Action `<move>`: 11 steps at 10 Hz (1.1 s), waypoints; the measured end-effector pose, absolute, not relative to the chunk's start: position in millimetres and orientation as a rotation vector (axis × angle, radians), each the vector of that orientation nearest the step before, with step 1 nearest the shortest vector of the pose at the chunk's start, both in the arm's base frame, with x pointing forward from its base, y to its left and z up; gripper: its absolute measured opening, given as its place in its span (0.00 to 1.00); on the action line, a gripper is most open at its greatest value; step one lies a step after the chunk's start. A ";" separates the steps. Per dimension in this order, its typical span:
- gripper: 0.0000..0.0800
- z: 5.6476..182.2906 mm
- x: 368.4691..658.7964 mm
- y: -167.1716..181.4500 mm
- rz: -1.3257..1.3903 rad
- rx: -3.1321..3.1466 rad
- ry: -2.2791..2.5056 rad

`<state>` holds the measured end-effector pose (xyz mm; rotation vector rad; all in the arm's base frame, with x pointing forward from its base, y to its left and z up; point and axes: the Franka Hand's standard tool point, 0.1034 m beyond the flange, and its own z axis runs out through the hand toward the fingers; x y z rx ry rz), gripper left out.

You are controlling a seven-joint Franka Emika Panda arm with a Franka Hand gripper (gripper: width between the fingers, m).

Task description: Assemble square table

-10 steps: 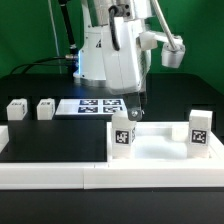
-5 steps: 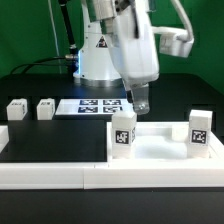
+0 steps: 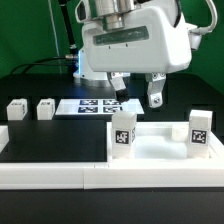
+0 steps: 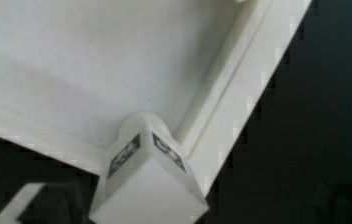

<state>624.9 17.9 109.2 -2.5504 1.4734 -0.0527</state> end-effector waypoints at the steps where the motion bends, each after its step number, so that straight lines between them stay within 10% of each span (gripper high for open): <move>1: 0.81 109.3 624.7 17.1 -0.070 -2.630 1.331; 11: 0.81 90.4 598.8 -0.8 -0.246 -3.078 -0.070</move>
Offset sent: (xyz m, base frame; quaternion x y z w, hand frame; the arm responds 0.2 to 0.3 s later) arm -0.0310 -0.0005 -0.0157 -0.0214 0.0254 -0.3088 0.9506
